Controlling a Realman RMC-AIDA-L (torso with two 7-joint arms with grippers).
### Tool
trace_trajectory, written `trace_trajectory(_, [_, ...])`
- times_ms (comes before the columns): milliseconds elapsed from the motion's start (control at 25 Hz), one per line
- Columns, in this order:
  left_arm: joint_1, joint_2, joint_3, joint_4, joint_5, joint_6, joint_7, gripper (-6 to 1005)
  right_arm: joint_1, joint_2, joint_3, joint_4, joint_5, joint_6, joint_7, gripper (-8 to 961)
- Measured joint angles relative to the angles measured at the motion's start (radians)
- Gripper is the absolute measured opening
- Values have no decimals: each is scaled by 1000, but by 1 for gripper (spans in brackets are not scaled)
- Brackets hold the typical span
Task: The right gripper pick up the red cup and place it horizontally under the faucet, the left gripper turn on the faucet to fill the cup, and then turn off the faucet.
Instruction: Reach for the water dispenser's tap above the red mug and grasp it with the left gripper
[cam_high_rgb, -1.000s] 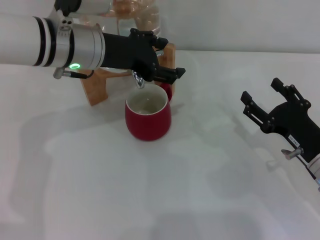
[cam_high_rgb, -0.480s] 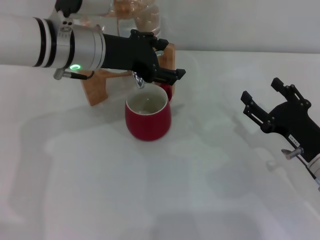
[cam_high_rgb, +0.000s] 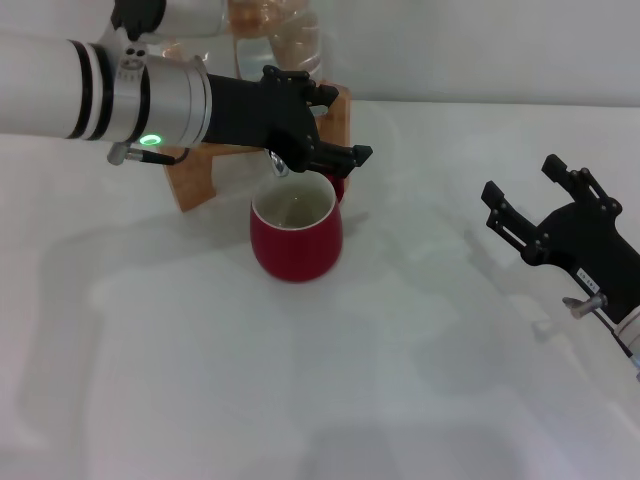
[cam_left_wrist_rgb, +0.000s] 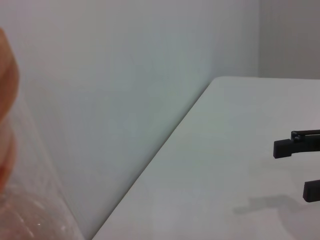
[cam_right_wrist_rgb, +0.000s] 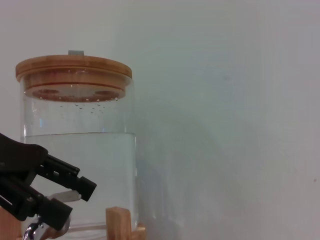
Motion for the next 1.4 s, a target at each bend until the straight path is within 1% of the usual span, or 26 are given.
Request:
trace_trajectory(920, [2, 0, 0, 14, 1, -38, -8, 875, -3, 0, -3, -3, 3, -11, 0, 839])
trace_trajectory(1400, [8, 0, 0, 40, 3, -54, -19, 874, -3, 0, 0, -3, 3, -11, 0, 839])
